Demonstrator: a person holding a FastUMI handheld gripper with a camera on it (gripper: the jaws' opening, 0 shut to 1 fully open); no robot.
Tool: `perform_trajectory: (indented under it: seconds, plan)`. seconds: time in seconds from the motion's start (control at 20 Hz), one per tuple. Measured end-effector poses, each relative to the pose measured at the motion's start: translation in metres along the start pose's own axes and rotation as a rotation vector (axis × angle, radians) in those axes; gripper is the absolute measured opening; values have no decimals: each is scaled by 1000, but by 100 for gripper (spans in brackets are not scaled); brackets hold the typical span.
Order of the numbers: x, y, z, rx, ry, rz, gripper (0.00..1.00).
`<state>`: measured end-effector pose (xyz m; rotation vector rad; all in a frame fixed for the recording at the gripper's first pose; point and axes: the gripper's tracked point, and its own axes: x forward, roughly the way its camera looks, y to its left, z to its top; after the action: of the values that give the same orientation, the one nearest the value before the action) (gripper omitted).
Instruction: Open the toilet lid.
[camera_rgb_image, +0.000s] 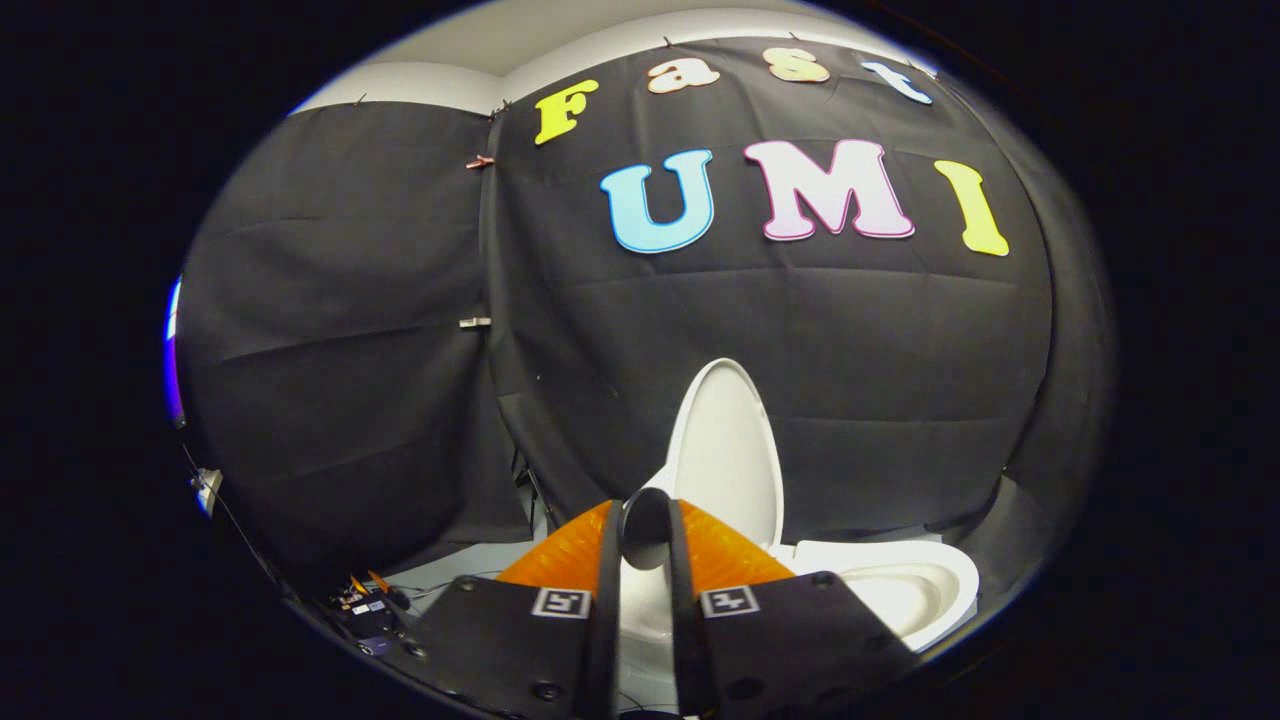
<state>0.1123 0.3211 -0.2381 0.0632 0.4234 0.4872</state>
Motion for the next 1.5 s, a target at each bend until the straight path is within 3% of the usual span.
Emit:
perform_trajectory:
  seconds: [0.05,0.25,0.8,1.05,1.35,1.5]
  plan:
    - [-4,-1,-4,0,10,-9,33]
    - [-18,-3,7,-14,-11,-14,100]
    - [-107,-28,99,-42,-166,-78,99]
    - [-161,-51,133,-96,-232,-161,99]
    - [-226,-87,153,-90,-310,-249,99]
    - [-243,-95,154,-43,-325,-251,99]
